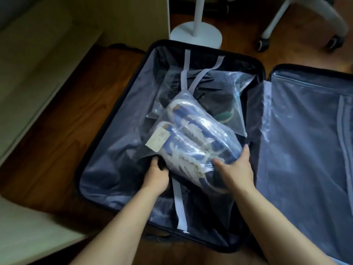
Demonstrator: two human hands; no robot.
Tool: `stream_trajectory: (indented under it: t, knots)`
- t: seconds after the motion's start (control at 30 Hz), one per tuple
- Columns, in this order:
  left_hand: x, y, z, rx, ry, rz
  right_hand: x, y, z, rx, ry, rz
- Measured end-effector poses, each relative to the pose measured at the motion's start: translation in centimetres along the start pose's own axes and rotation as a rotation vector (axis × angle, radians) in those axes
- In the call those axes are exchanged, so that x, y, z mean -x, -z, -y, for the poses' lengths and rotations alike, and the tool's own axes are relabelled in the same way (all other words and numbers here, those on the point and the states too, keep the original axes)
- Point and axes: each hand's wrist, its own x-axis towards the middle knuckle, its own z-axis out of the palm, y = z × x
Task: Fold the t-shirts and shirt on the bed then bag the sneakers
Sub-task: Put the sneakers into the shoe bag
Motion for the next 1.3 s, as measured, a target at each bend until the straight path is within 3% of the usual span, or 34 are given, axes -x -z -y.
stream_trajectory:
  t: [0.2,0.37,0.57,0.73,0.87,1.03,1.2,1.3]
  knots:
    - [0.8,-1.5,0.3,-0.325,0.077,0.109,-0.6,2.0,2.5,0.070,-0.056,-0.098]
    - [2.0,-1.8,0.8,-0.696,0.014,0.007,-1.4,5.1,3.3,-0.093,-0.061,-0.131]
    - [0.8,-1.2,-0.8,-0.337,0.131,0.082,-0.8,6.3,4.2,-0.355,-0.113,-0.144]
    - [-1.0,-0.8,-1.0,-0.453,-0.147,-0.100,-0.6,6.5,3.5,-0.410,-0.083,-0.197]
    - [-3.3,-1.1,-1.5,-0.622,-0.335,0.002,-1.2,6.1,3.2,-0.438,-0.076,-0.220]
    - [-4.1,-1.7,-0.7,-0.578,-0.337,0.027,-1.5,6.2,3.2,-0.465,-0.072,-0.223]
    - [-3.9,-2.0,-0.5,-0.692,-0.416,-0.022,-1.5,6.0,3.2,-0.472,-0.082,-0.228]
    - [-2.2,-1.6,-0.9,-0.422,-0.490,-0.118,-1.5,6.0,3.2,-0.470,-0.093,-0.222]
